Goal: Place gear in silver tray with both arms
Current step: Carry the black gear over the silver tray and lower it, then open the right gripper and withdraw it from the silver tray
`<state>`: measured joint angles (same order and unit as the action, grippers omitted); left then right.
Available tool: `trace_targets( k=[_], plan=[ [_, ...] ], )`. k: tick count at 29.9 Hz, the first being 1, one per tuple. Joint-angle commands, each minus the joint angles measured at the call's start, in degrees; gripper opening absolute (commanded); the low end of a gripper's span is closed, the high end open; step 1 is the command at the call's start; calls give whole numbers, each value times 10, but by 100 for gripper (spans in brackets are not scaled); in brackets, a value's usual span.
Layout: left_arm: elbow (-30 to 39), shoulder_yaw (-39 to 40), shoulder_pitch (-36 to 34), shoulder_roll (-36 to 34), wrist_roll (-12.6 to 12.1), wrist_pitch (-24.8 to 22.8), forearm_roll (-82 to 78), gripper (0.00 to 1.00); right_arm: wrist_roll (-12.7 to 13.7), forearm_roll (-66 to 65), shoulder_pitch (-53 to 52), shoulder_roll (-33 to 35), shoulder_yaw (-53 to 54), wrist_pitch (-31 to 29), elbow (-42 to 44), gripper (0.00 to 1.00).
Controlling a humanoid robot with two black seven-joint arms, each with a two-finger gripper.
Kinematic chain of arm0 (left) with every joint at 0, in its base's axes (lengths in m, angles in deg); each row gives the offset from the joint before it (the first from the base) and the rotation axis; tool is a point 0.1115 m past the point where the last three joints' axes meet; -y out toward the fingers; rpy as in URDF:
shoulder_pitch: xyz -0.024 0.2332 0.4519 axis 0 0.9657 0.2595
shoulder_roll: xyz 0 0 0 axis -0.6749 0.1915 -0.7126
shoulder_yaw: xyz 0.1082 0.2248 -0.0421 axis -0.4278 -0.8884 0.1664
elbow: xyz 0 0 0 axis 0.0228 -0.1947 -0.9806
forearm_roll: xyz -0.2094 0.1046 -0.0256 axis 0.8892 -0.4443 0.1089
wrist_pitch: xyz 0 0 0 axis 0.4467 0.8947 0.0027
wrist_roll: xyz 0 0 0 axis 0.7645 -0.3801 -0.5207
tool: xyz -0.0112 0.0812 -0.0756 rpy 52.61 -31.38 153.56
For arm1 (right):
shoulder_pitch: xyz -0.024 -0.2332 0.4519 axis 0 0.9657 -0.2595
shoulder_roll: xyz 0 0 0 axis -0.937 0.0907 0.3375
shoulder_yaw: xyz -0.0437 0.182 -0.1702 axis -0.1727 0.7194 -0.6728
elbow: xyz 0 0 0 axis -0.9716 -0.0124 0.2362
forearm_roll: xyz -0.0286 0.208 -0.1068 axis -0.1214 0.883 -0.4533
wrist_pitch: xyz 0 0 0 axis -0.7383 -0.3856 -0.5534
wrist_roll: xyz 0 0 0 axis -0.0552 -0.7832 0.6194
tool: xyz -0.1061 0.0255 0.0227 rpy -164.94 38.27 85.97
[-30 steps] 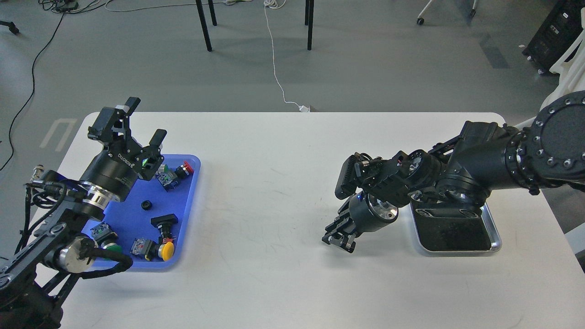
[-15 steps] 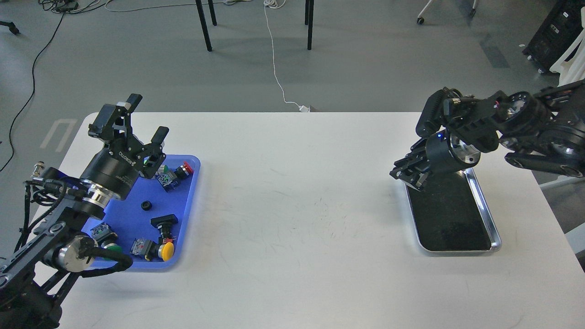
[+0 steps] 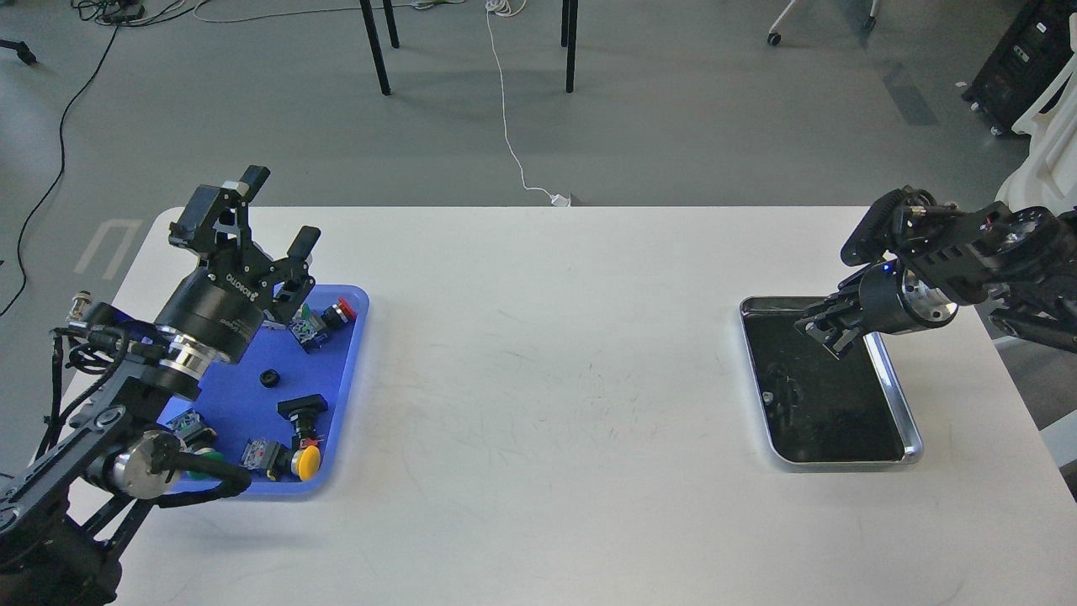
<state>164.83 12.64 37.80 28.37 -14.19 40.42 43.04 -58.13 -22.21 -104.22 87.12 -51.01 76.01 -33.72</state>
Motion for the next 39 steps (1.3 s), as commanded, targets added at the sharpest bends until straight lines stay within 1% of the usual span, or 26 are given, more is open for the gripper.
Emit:
trace_targets(
  k=[1, 9, 14, 16, 17, 18, 21, 23, 24, 26, 27, 32, 34, 36, 39],
  plan=[
    [0, 0, 1, 0, 0, 0, -1, 98, 0, 0, 35, -10, 1, 5, 42, 19],
    [0, 0, 1, -6, 0, -2, -1, 98, 0, 2, 65, -39, 9, 14, 61, 21],
    [0, 0, 2, -6, -1, -1, -1, 98, 0, 2, 69, -35, 9, 14, 61, 25],
    [0, 0, 2, -6, -1, -1, -1, 98, 0, 2, 69, -34, 9, 14, 61, 28],
    [0, 0, 2, -6, -1, -1, -1, 98, 0, 1, 69, -33, 9, 14, 61, 31],
    [0, 0, 2, -7, -1, -1, -1, 98, 0, 2, 69, -33, 9, 14, 60, 37],
    [0, 0, 3, -7, -1, -1, -1, 98, 0, 2, 69, -28, 11, 15, 55, 59],
    [0, 0, 3, -7, 0, -1, -1, 98, 0, 2, 68, -23, 13, 15, 53, 79],
    [0, 0, 3, -7, -1, -1, -1, 98, 0, 3, 66, -19, 16, 16, 51, 84],
    [0, 0, 3, -8, -1, -1, -1, 98, 0, 7, 60, -6, 27, 16, 40, 90],
    [0, 0, 3, -8, 0, -1, -1, 98, 0, 9, 56, 2, 41, 17, 31, 94],
    [0, -1, 3, -7, 4, 0, -1, 98, 0, 69, 46, 59, 177, 15, -42, 97],
    [0, -1, 3, -7, 5, 0, -1, 98, 0, 146, 59, 88, 257, 15, -92, 97],
    [0, -2, 3, -7, 6, 0, -2, 98, 0, 233, 94, 102, 325, 15, -125, 97],
    [0, -2, 8, -8, 9, -1, -2, 98, 0, 344, 167, 102, 435, 16, -136, 97]
  ],
)
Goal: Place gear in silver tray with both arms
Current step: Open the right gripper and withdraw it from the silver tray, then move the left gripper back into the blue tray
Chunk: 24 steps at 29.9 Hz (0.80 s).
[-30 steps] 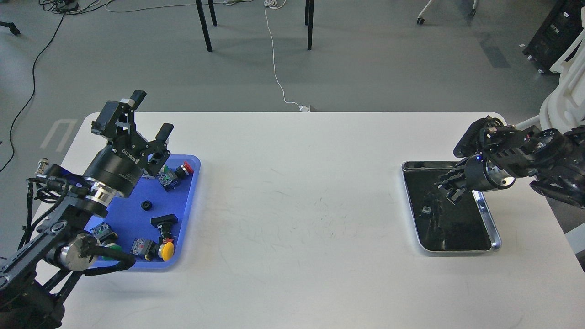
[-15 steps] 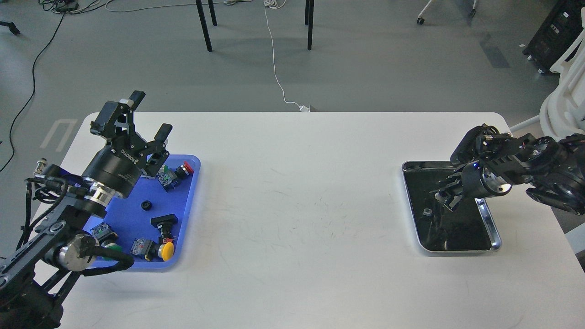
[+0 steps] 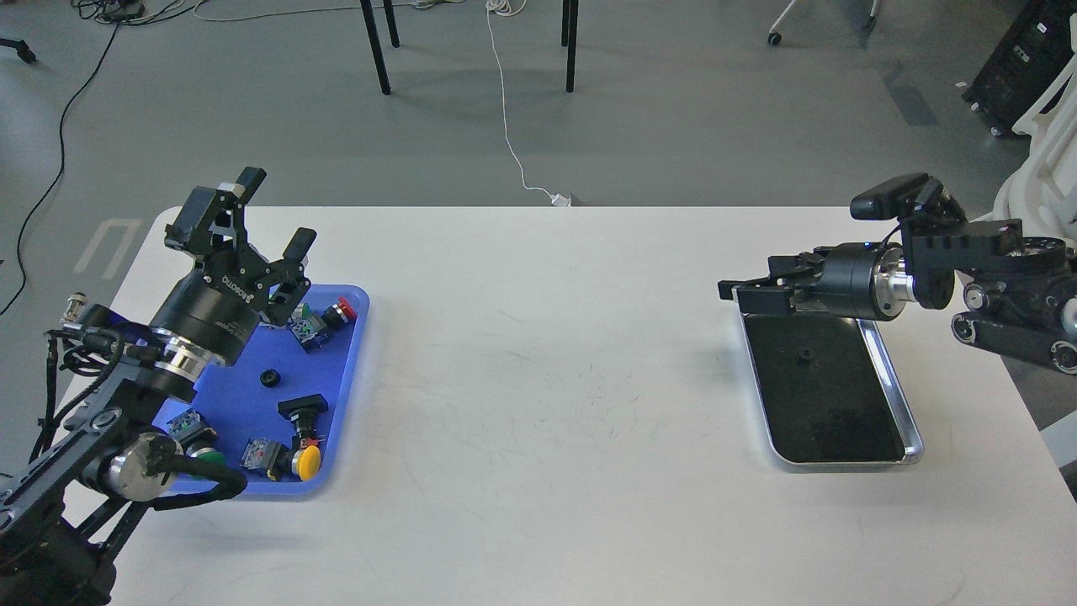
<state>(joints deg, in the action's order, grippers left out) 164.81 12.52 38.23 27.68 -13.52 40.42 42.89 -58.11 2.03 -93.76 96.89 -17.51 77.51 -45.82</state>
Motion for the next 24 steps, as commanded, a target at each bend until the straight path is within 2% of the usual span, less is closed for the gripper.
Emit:
trace_targets(
  k=[1, 5, 8, 11, 14, 18, 21, 24],
  plan=[
    [1, 0, 5, -1, 3, -1, -2, 98, 0, 139, 94, 0, 144, 1, -14, 97],
    [1, -7, 6, -17, 5, -3, -26, 98, 0, 271, 228, -25, 313, 1, -12, 97],
    [5, -11, 6, -27, 26, -4, -126, 98, 0, 339, 315, -68, 421, -1, -10, 97],
    [19, -14, 4, -61, 43, -7, -247, 98, 0, 391, 371, -82, 481, -6, -12, 98],
    [27, -37, -5, -111, 43, -17, -365, 98, 0, 410, 396, -95, 503, -7, -9, 98],
    [27, -91, -45, -213, 43, -18, -546, 98, 0, 408, 405, -99, 498, -7, -11, 98],
    [17, -162, -108, -278, 43, -18, -711, 98, 0, 406, 404, -100, 497, -7, -10, 98],
    [-19, -249, -187, -284, 43, -19, -811, 97, 0, 403, 402, -100, 497, -7, -10, 98]
  ],
)
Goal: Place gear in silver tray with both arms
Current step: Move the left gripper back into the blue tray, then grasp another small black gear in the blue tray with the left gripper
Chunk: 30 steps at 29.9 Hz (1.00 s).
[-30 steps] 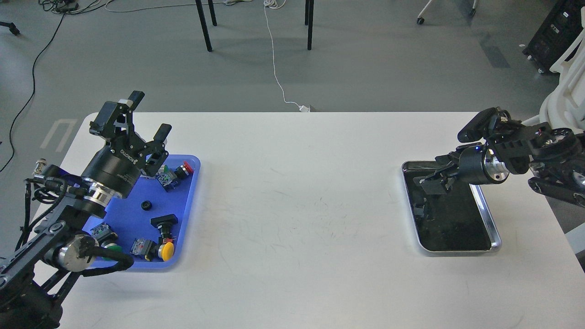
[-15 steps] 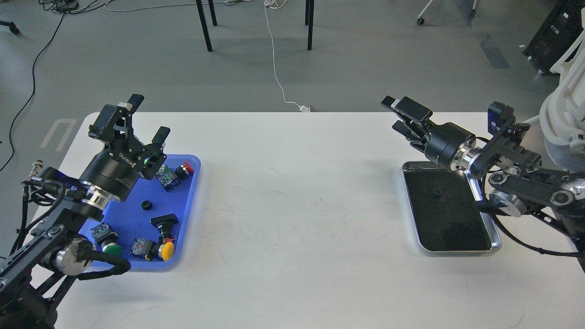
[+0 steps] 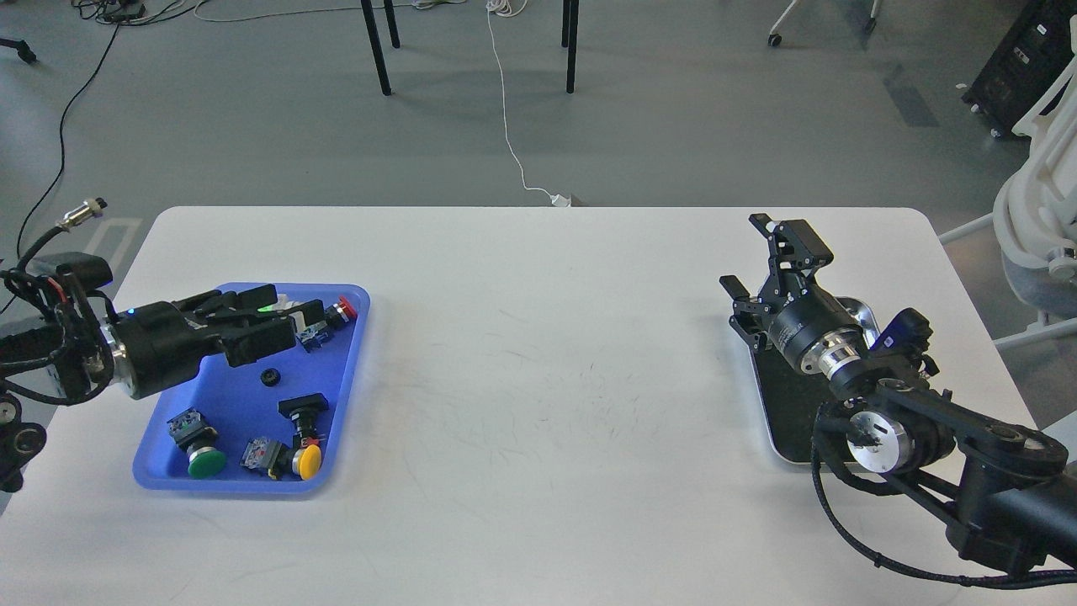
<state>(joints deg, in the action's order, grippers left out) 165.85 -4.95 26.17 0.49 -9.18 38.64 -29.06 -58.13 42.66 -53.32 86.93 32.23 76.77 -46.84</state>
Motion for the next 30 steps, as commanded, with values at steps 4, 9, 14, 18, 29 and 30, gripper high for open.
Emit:
trace_targets(
  k=[4, 9, 14, 18, 29, 30],
  plan=[
    [-80, -200, -166, -3, 0, -23, -109, 95, 0, -3, -5, 0, -2, 0, 0, 98],
    [-124, -297, -251, 29, 0, -81, -102, 89, 0, -3, -4, 3, -1, 0, 0, 98],
    [-132, -305, -254, 52, 0, -114, -103, 79, 0, -4, -3, 4, -1, 0, -1, 98],
    [-157, -305, -253, 75, 0, -118, -107, 77, 0, -4, -2, 5, -1, 0, -1, 98],
    [-228, -321, -255, 102, 0, -118, -108, 70, 0, -4, 0, 6, -1, 0, -2, 98],
    [-228, -321, -254, 102, 0, -118, -107, 70, 0, -4, 0, 6, -1, 0, -2, 98]
  ],
)
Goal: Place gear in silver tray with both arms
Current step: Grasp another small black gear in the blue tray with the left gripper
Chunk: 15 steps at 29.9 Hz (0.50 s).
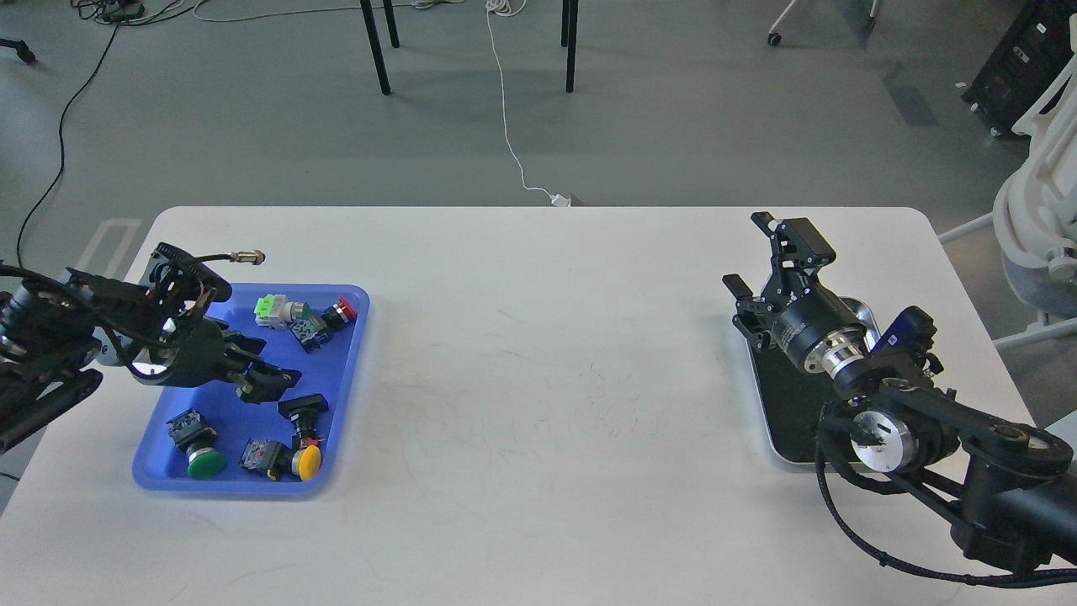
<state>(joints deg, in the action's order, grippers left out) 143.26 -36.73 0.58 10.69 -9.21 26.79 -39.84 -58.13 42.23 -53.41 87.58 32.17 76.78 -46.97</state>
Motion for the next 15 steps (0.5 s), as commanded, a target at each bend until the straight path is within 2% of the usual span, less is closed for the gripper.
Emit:
trace_targets(
  k=[1, 7, 10, 15],
  plan=[
    [-2, -3, 2, 0, 0, 0, 1, 69, 0, 0, 1, 0, 0, 0, 1, 98],
    [-7, -3, 6, 2, 0, 1, 0, 62, 0, 0, 1, -2, 0, 0, 1, 98],
    [-12, -4, 6, 4, 0, 2, 0, 37, 0, 0, 2, -2, 0, 0, 1, 98],
    [-21, -4, 7, 12, 0, 4, 0, 37, 0, 0, 3, -2, 0, 0, 0, 98]
  ],
)
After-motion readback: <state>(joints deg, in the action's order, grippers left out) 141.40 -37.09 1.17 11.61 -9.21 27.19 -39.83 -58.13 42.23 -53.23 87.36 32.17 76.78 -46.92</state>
